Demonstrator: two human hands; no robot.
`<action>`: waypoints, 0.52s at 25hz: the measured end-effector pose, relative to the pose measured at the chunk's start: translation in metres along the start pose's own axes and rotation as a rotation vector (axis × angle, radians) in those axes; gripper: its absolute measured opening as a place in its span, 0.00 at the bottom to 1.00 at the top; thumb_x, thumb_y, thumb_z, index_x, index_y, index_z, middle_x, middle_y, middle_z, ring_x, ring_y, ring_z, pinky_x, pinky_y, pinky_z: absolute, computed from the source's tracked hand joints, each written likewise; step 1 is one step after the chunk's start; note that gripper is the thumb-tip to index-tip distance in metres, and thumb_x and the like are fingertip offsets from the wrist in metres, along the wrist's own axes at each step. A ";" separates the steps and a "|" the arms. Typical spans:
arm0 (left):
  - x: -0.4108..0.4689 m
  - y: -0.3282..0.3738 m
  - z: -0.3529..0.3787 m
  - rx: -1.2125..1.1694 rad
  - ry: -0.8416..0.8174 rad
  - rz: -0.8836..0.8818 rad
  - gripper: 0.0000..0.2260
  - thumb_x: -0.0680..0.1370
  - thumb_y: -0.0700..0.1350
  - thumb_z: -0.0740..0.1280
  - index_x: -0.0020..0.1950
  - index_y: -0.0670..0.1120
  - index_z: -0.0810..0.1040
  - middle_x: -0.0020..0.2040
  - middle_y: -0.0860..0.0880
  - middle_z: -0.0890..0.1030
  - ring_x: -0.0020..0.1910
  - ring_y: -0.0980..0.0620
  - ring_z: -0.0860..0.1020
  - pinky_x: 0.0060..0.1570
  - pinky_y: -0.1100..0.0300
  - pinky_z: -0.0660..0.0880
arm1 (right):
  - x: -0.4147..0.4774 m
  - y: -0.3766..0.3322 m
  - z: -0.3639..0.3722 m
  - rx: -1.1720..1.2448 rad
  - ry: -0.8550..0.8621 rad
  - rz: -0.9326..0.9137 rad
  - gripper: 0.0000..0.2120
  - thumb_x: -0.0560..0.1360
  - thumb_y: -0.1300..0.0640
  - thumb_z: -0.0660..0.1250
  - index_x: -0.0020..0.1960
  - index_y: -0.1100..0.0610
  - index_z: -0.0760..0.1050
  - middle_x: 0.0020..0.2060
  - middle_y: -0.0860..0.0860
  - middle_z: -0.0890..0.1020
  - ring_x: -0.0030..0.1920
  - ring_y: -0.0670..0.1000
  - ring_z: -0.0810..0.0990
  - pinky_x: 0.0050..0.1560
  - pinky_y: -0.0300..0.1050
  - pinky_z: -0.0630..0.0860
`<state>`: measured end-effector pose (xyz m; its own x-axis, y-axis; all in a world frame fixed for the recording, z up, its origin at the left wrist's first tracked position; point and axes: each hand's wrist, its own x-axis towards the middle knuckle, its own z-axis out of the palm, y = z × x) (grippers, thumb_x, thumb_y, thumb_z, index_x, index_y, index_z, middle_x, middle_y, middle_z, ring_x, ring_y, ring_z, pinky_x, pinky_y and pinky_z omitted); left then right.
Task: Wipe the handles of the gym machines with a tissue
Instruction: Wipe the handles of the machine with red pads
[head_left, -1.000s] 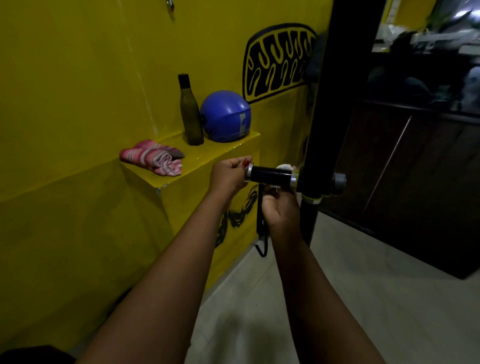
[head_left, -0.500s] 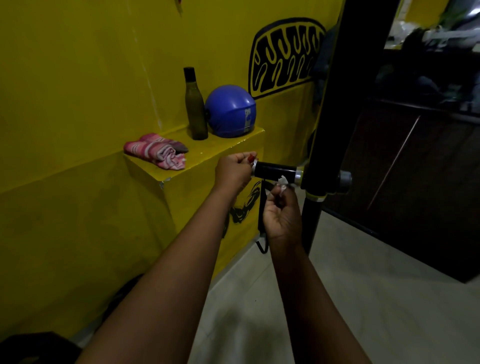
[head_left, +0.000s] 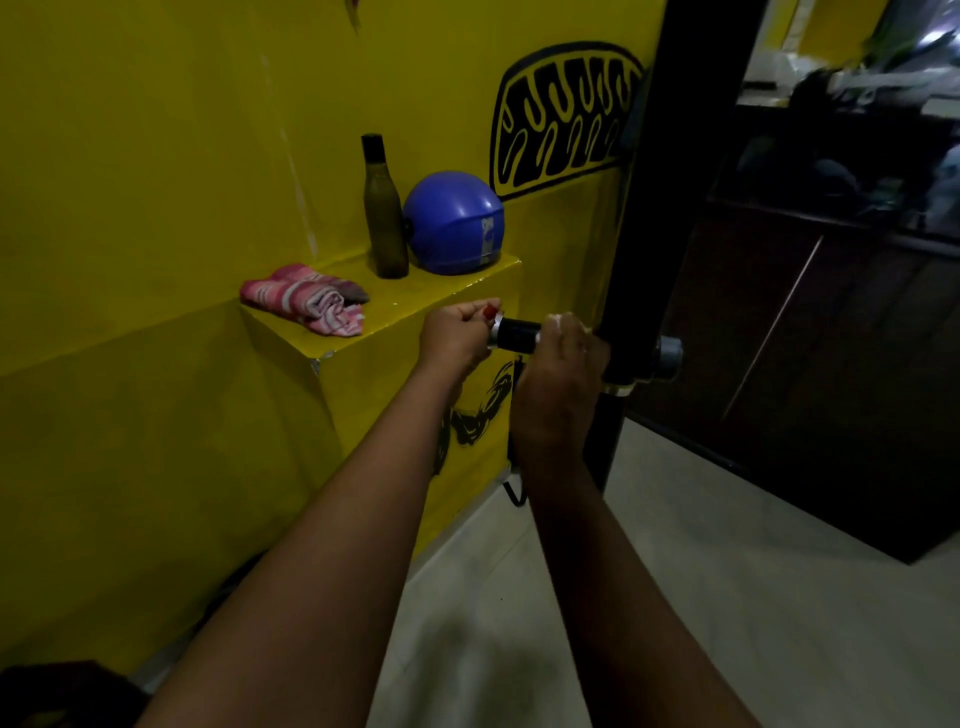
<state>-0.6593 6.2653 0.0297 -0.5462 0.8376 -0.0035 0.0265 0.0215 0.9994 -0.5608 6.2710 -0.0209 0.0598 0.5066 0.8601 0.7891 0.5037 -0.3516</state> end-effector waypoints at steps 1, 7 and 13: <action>-0.001 0.001 0.000 -0.026 -0.005 -0.010 0.11 0.81 0.41 0.64 0.61 0.43 0.80 0.59 0.45 0.81 0.53 0.49 0.79 0.44 0.60 0.77 | 0.002 -0.011 0.003 0.028 -0.092 0.018 0.19 0.65 0.71 0.74 0.55 0.68 0.78 0.51 0.63 0.82 0.50 0.63 0.79 0.48 0.52 0.79; -0.001 -0.001 -0.002 -0.085 -0.036 -0.043 0.11 0.81 0.40 0.63 0.60 0.44 0.80 0.57 0.46 0.81 0.49 0.51 0.79 0.46 0.58 0.76 | 0.015 0.010 -0.012 0.017 -0.201 -0.315 0.15 0.71 0.66 0.69 0.57 0.66 0.78 0.50 0.61 0.82 0.48 0.61 0.79 0.44 0.48 0.76; -0.002 -0.002 0.001 -0.122 -0.026 -0.054 0.11 0.80 0.38 0.63 0.61 0.44 0.80 0.56 0.45 0.81 0.51 0.50 0.79 0.53 0.52 0.77 | 0.061 -0.037 -0.017 -0.431 -0.638 -0.181 0.06 0.78 0.59 0.63 0.54 0.57 0.75 0.46 0.54 0.77 0.52 0.55 0.76 0.58 0.48 0.66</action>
<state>-0.6574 6.2646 0.0274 -0.5219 0.8511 -0.0564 -0.1054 0.0013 0.9944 -0.5764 6.2714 0.0512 -0.3517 0.8119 0.4659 0.9281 0.3675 0.0603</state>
